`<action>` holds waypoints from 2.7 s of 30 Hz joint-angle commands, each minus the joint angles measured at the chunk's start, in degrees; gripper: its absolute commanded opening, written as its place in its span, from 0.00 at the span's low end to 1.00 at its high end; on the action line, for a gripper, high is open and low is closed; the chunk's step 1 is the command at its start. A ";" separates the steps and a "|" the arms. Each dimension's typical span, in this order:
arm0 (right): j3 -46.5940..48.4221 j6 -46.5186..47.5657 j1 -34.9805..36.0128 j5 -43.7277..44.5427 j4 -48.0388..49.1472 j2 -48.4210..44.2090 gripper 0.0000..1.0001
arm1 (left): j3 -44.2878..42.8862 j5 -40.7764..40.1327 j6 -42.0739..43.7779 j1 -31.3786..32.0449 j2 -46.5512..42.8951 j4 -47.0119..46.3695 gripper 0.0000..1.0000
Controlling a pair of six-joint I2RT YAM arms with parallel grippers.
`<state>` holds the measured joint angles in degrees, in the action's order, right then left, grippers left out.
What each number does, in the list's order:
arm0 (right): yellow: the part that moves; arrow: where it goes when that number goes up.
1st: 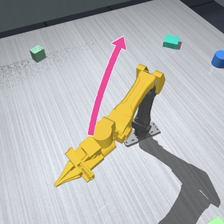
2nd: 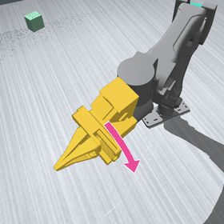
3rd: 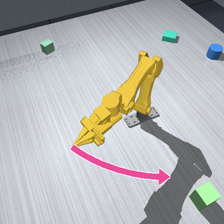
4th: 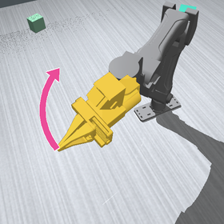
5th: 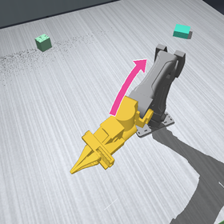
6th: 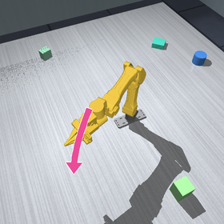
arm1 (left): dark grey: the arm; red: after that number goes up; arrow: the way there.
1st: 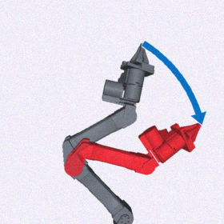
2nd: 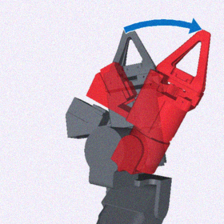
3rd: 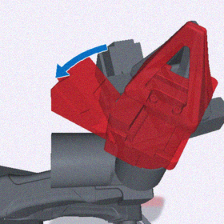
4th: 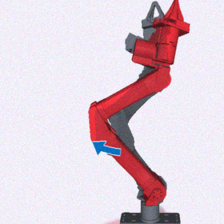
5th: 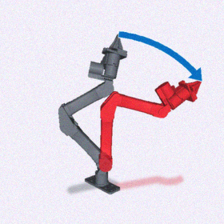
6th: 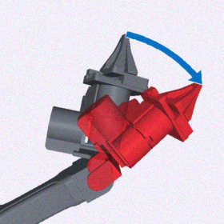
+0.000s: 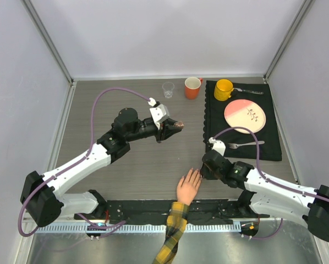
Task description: Paint the nails
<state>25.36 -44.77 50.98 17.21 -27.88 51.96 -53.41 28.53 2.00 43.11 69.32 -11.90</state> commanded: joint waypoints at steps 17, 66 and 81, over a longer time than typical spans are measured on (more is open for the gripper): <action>1.88 0.56 -0.18 4.41 4.41 2.96 0.01 | -1.08 0.29 0.99 0.22 -1.55 -1.72 0.00; 1.44 0.30 -0.18 0.19 2.21 0.50 0.01 | -1.00 0.73 0.64 0.22 -1.91 -1.99 0.00; 2.76 0.39 -0.18 2.39 4.67 3.41 0.01 | -0.91 0.47 0.99 0.31 -2.17 -1.63 0.00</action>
<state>26.41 -44.12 50.87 17.45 -25.02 56.25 -53.41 28.53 2.04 43.13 69.06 -11.73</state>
